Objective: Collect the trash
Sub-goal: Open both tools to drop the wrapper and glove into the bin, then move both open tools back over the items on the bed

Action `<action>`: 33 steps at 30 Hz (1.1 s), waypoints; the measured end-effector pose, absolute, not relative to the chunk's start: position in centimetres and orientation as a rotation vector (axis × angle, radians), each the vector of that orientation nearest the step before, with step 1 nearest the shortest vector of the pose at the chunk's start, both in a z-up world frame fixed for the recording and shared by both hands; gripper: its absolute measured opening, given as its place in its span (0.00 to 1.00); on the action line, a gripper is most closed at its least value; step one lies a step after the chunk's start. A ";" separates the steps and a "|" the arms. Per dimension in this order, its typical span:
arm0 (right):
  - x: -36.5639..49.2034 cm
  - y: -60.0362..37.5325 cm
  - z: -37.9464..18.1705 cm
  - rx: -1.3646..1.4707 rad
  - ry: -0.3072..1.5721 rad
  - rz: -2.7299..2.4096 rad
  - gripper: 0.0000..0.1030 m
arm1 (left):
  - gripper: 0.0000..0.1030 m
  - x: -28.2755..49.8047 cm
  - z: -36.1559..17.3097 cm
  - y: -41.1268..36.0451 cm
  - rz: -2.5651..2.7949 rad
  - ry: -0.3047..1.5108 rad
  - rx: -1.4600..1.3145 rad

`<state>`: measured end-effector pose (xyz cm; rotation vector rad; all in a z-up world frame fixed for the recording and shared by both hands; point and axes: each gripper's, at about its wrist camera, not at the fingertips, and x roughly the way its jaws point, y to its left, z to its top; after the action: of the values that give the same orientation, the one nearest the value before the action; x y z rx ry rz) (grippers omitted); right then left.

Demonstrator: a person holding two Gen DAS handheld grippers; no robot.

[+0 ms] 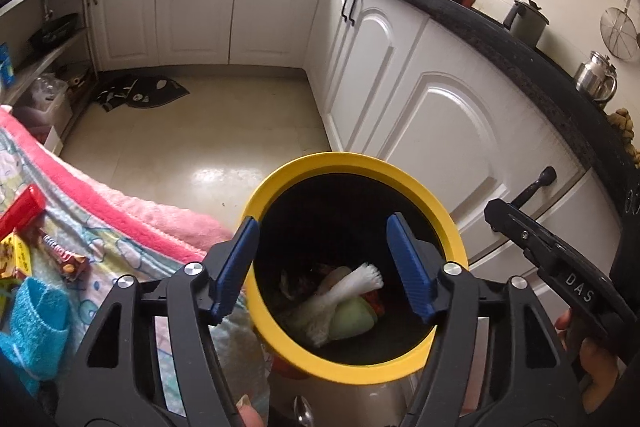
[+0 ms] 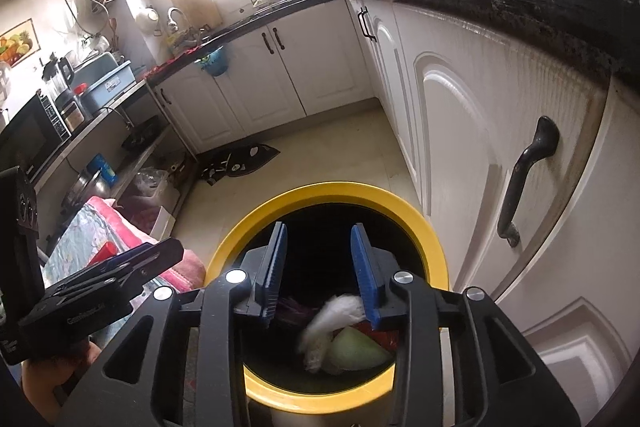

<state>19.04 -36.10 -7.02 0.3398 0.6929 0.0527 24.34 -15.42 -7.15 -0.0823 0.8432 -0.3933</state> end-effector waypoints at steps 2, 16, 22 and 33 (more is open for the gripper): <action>18.9 -35.9 -6.8 0.335 0.686 0.055 0.34 | 0.70 24.2 -6.9 -15.0 -0.382 0.838 -0.087; 17.6 -34.8 -4.5 0.315 0.621 0.060 0.59 | 0.90 22.1 -4.0 -11.9 -0.305 0.757 -0.108; 17.2 -34.1 -3.3 0.297 0.597 0.081 0.65 | 0.90 21.1 -3.0 -10.6 -0.287 0.731 -0.126; 16.3 -32.0 -1.0 0.244 0.551 0.124 0.71 | 0.90 19.3 -2.0 -7.9 -0.244 0.699 -0.145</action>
<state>16.34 -32.02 -1.05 0.2437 0.5510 0.1244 19.31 -7.87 -2.01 -0.1446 0.6994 -0.2439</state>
